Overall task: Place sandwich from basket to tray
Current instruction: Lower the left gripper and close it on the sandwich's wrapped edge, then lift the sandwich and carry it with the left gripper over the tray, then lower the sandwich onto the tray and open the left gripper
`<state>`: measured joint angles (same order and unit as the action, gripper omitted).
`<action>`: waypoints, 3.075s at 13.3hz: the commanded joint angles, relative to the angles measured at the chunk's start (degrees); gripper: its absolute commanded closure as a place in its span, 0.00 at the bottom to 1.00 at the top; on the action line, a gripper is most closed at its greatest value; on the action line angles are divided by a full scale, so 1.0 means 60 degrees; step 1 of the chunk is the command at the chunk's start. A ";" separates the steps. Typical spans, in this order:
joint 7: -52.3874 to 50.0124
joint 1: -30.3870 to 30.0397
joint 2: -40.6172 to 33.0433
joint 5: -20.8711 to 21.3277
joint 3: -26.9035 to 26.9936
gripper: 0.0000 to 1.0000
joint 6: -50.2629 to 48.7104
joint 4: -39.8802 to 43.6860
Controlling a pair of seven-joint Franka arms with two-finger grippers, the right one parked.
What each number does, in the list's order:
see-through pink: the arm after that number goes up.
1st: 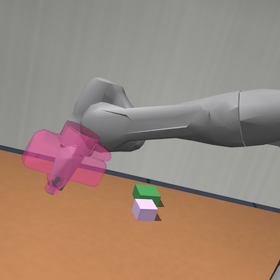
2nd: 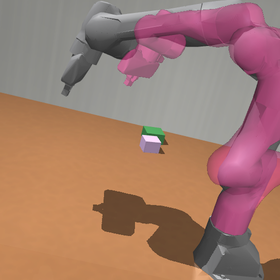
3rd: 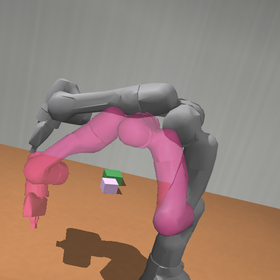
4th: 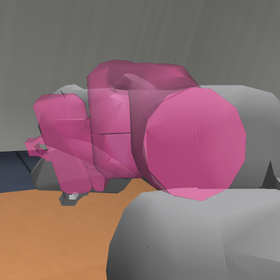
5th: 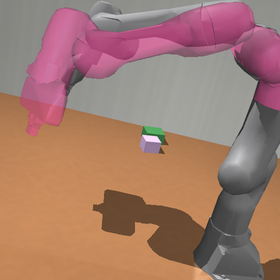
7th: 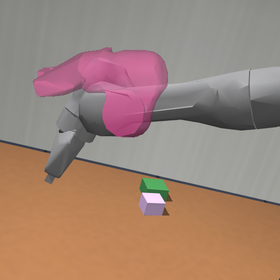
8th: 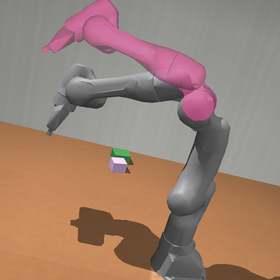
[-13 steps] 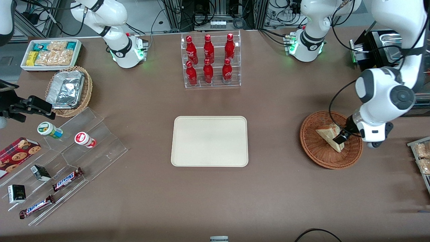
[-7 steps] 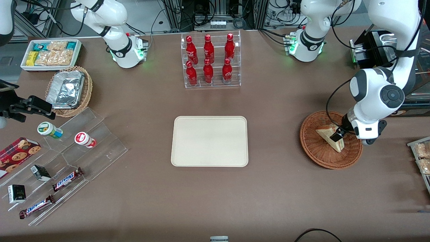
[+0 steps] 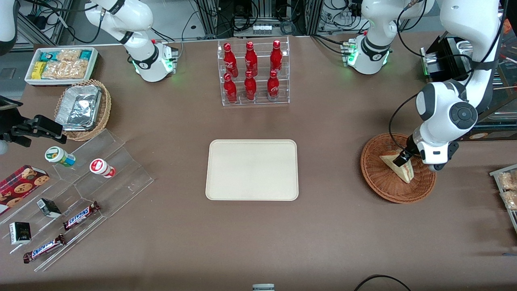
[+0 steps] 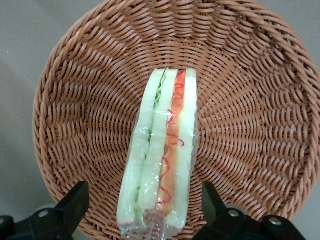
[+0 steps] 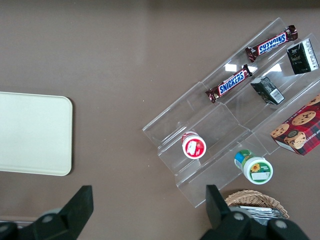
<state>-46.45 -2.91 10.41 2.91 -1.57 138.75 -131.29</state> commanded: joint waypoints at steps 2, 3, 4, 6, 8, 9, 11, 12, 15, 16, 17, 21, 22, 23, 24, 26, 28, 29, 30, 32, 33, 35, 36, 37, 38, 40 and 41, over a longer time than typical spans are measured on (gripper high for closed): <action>-0.0766 -0.0013 0.0052 0.0188 -0.0076 0.48 0.0180 -0.0180; -0.0871 0.0031 0.0052 0.0188 -0.0090 0.68 0.0166 -0.0165; -0.0901 0.0046 0.0052 0.0188 -0.0090 0.89 0.0166 -0.0136; -0.0916 0.0046 0.0023 0.0188 -0.0090 1.00 0.0107 -0.0048; -0.0872 0.0089 -0.0065 0.0188 -0.0119 1.00 -0.0300 0.0287; -0.0843 0.0191 -0.0167 0.0304 -0.0120 1.00 -0.0912 0.0623; -0.0828 0.0352 -0.0401 0.0641 -0.0163 1.00 -0.2332 0.1398; -0.0842 0.0629 -0.0475 0.0642 -0.0164 1.00 -0.2977 0.1852; -0.1338 0.1785 -0.0475 0.0482 -0.0178 1.00 -0.4415 0.3200; -0.1616 0.2137 -0.0475 0.0467 -0.0193 1.00 -0.4608 0.3523; -0.1851 0.2575 -0.0417 0.0466 -0.0179 1.00 -0.4769 0.3816; -0.1927 0.3764 0.0079 -0.0526 -0.0179 1.00 -0.4815 0.4871; -0.1767 0.3955 0.0357 -0.0530 -0.0193 1.00 -0.4815 0.5193; -0.1693 0.4319 0.0708 -0.0501 -0.0193 1.00 -0.4742 0.5559; -0.1692 0.4802 0.1204 -0.0428 -0.0179 1.00 -0.4727 0.6099; -0.1721 0.5215 0.1982 -0.0456 -0.0178 1.00 -0.4698 0.6820; -0.1693 0.5683 0.2700 -0.0442 -0.0178 1.00 -0.4334 0.7289; -0.1707 0.5874 0.3008 -0.0355 -0.0178 1.00 -0.4027 0.7393; -0.1721 0.6122 0.3243 -0.0151 -0.0178 1.00 -0.3748 0.7394; -0.1721 0.6343 0.3581 -0.0047 -0.0178 1.00 -0.3643 0.7379; -0.1707 0.6533 0.3698 0.0026 -0.0178 1.00 -0.3541 0.7365; -0.1678 0.6637 0.3918 0.0027 -0.0178 1.00 -0.2884 0.7350; -0.1678 0.6768 0.4006 0.0042 -0.0178 1.00 -0.2693 0.7335; -0.1663 0.6914 0.4152 0.0071 -0.0178 1.00 -0.2589 0.7335; -0.1677 0.7017 0.4241 0.0216 -0.0178 1.00 -0.2443 0.7306; -0.1736 0.7062 0.4474 0.0539 -0.0178 1.00 -0.2106 0.7262; -0.1707 0.7149 0.4548 0.0554 -0.0178 1.00 -0.2076 0.7247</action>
<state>-56.72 38.71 36.08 5.09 -3.43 125.53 -89.06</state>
